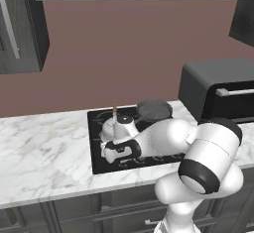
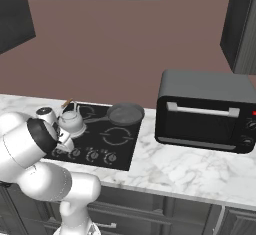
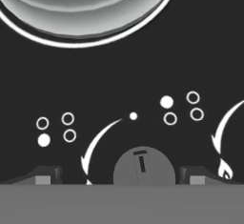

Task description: Pick the kettle from the counter and place it on a stove burner. Then turn the burner on.

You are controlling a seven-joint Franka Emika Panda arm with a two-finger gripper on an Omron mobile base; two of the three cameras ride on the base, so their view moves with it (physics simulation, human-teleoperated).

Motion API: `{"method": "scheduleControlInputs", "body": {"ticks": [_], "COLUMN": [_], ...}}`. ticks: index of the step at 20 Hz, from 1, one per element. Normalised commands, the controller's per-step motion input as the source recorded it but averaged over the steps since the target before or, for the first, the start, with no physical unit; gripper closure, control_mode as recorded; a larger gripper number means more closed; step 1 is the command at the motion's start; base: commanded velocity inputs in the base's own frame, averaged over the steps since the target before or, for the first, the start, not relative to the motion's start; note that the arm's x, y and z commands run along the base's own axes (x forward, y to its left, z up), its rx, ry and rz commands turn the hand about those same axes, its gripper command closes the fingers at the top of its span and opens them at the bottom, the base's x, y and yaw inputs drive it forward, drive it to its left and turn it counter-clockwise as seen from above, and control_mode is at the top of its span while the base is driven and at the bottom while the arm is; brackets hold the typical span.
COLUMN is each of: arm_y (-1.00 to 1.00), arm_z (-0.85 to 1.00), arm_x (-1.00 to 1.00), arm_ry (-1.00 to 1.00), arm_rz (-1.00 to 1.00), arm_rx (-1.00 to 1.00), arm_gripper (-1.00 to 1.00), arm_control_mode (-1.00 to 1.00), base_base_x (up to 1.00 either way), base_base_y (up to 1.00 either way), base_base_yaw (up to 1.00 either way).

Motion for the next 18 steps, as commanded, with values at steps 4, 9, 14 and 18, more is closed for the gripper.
{"method": "scheduleControlInputs", "body": {"ticks": [4,9,14,18], "arm_y": [-0.39,-0.33,-0.17,-0.06], "arm_z": [-0.46,-0.4,-0.18,-0.19], "arm_x": [-0.03,-0.11,-0.05,-0.06], "arm_ry": [-0.05,-0.02,0.0,0.0], "arm_rz": [0.01,0.01,0.0,0.01], "arm_rx": [0.0,0.0,0.0,0.0], "arm_gripper": [1.0,1.0,1.0,1.0], "arm_control_mode": [-1.0,-1.0,-1.0,-1.0], "base_base_x": [0.0,0.0,0.0,0.0], "base_base_y": [0.0,0.0,0.0,0.0], "base_base_yaw": [0.0,0.0,0.0,0.0]}}
